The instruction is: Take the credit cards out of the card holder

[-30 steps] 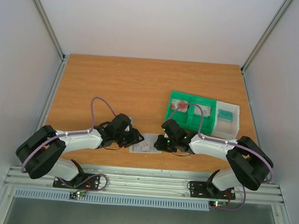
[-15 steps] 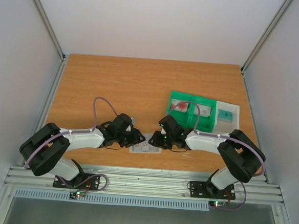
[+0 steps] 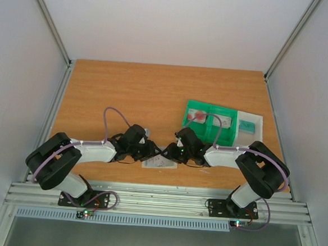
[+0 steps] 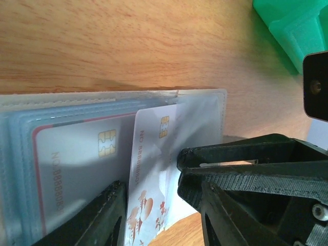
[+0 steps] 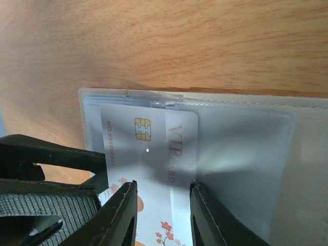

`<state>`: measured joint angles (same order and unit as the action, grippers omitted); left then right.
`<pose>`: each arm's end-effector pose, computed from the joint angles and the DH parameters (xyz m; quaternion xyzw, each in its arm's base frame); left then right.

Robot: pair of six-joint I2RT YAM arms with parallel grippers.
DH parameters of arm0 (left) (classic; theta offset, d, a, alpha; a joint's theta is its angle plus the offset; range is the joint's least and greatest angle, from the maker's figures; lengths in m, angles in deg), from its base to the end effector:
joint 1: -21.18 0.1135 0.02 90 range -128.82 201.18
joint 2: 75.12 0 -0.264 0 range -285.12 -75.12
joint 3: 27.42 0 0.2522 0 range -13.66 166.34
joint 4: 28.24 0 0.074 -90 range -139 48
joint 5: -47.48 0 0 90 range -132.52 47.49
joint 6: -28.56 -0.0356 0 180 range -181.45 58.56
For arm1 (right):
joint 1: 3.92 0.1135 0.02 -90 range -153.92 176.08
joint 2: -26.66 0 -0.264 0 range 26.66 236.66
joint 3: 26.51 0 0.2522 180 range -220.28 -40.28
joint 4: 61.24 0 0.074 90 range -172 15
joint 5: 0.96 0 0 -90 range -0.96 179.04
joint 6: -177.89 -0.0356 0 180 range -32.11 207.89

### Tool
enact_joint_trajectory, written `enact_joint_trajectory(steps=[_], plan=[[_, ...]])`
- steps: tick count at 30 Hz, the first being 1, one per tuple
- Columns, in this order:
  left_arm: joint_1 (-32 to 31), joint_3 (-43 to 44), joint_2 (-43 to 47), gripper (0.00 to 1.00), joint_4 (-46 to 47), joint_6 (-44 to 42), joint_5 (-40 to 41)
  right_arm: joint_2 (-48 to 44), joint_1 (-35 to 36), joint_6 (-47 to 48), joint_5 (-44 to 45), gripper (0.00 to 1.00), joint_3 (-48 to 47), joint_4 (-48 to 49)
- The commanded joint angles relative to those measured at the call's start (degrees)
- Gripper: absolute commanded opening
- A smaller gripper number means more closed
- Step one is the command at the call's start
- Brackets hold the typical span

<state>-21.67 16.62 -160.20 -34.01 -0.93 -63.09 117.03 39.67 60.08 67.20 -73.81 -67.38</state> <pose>0.1829 -0.1867 0.1327 -0.0755 0.9141 -0.3870 0.0943 0.1907 0.1998 0.1242 -0.1917 0.9026 0.3439 0.1743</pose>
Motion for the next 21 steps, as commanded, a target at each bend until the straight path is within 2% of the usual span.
enact_joint_trajectory(steps=[1, 4, 9, 21], plan=[[-0.19, -1.78, -0.88, 0.38, 1.74, 1.07, 0.48, 1.81, 0.07, -0.88, 0.40, 0.31, 1.58, 0.07], [-0.13, -1.81, -0.45, 0.28, 1.68, 1.27, 0.75, 1.56, 0.08, -1.01, 0.71, 0.30, 2.06, 0.14], [-0.19, -1.83, 0.52, 0.02, 0.81, 1.02, 1.23, 0.96, 0.00, -0.84, 1.43, 0.29, 2.32, -1.17], [-0.15, -2.20, 6.24, 0.00, -3.41, -0.48, 4.14, -3.70, -1.52, 2.48, 1.54, 0.29, 4.15, -1.23]])
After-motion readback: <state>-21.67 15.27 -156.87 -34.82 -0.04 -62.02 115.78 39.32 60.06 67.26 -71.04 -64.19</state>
